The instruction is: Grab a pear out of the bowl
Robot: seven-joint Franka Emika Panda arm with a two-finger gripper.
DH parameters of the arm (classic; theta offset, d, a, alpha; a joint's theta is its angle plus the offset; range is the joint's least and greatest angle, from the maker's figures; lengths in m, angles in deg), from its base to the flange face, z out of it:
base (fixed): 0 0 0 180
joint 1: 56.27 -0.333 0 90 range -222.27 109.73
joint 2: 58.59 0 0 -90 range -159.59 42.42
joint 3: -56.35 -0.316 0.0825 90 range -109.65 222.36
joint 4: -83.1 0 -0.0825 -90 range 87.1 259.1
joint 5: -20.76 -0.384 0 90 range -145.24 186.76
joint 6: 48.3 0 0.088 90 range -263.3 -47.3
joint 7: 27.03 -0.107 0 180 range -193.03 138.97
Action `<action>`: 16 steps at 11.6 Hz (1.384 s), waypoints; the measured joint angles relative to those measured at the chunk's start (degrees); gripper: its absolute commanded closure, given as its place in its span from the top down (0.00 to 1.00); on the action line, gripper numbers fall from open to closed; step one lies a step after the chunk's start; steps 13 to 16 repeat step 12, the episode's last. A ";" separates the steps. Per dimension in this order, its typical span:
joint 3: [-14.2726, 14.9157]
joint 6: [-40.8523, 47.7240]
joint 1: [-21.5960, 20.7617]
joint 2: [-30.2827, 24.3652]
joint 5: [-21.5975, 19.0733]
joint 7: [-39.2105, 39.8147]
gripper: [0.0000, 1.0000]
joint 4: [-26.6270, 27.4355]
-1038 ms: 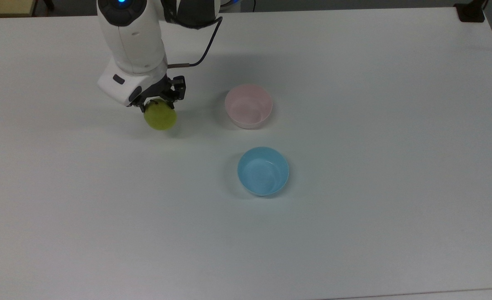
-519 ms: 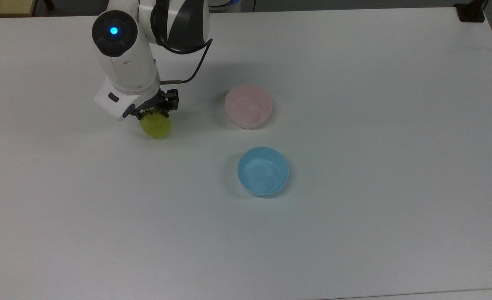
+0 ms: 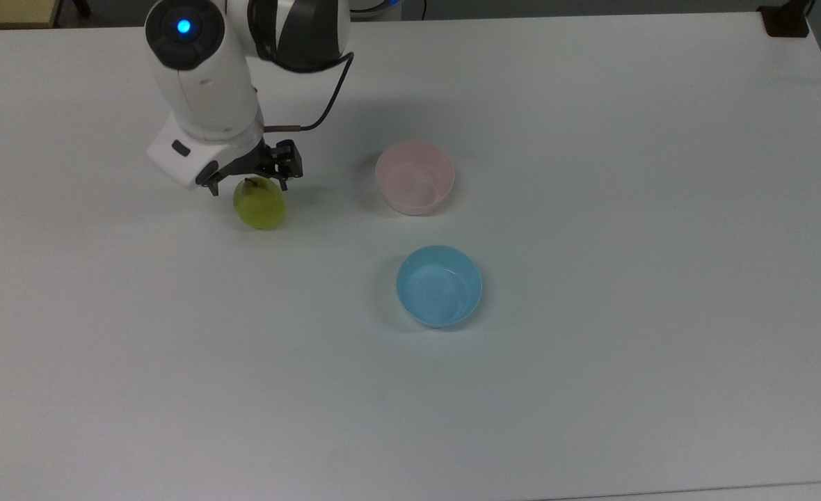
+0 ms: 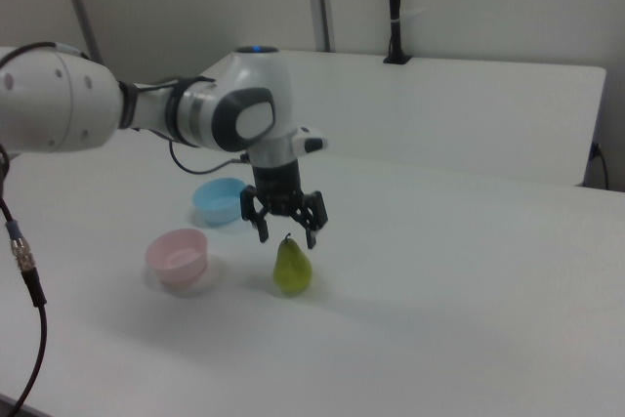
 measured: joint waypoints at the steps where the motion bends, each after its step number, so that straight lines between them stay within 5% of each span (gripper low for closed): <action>1: -0.10 0.16 -1.41 -1.71 0.00 -3.75 1.00 -0.04; 8: -0.68 11.19 -10.31 -15.35 0.84 -16.27 1.00 -1.72; 16: -0.68 15.95 -11.34 -18.65 0.83 -17.78 1.00 -1.76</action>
